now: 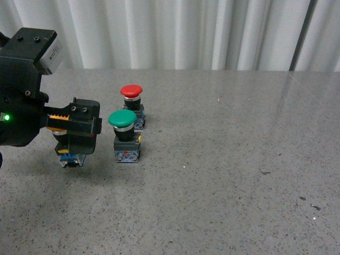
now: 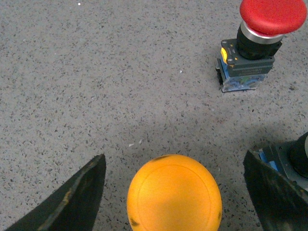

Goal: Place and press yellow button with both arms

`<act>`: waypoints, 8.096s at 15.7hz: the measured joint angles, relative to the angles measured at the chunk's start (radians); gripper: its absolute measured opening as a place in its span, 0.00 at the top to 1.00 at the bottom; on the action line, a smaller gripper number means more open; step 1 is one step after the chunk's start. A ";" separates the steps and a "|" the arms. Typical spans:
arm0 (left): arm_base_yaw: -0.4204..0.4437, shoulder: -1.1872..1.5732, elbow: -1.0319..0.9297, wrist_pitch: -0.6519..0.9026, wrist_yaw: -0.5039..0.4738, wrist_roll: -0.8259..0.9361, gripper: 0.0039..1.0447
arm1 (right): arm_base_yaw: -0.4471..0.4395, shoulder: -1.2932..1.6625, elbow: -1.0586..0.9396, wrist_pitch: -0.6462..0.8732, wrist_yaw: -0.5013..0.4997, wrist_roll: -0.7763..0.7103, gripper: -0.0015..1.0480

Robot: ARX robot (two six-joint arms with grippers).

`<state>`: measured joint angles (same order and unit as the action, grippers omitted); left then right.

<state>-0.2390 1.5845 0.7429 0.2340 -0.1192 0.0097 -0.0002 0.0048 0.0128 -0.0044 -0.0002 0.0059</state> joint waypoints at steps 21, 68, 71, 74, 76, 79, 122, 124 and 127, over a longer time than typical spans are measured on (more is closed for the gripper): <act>-0.401 0.257 0.575 -0.217 -0.090 -0.171 0.69 | 0.000 0.000 0.000 0.000 0.000 0.000 0.06; 0.241 -1.160 -0.624 0.072 0.118 -0.007 0.99 | 0.000 0.000 0.000 0.000 0.000 0.000 0.06; 0.236 -1.181 -0.640 0.063 0.119 -0.007 0.99 | 0.000 0.000 0.000 0.000 0.000 0.000 0.06; 0.237 -1.253 -0.677 0.028 0.119 -0.007 0.99 | 0.000 0.000 0.000 0.000 0.000 0.000 0.06; 0.237 -1.297 -0.693 0.000 0.119 -0.007 0.99 | 0.000 0.000 0.000 0.000 0.000 0.000 0.06; 0.237 -1.353 -0.726 0.003 0.119 -0.008 0.99 | 0.000 0.000 0.000 0.000 0.000 0.000 0.06; 0.238 -1.574 -0.729 -0.238 0.119 -0.009 0.06 | 0.508 1.715 0.858 0.494 0.138 -0.082 0.98; 0.238 -1.574 -0.729 -0.238 0.119 -0.009 0.06 | 0.494 1.715 0.858 0.463 0.132 -0.082 0.98; 0.238 -1.574 -0.729 -0.238 0.119 -0.009 0.06 | 0.491 1.715 0.858 0.460 0.115 -0.082 0.98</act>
<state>-0.0010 0.0109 0.0143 -0.0040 -0.0002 0.0006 0.4908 1.7195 0.8707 0.4561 0.1150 -0.0761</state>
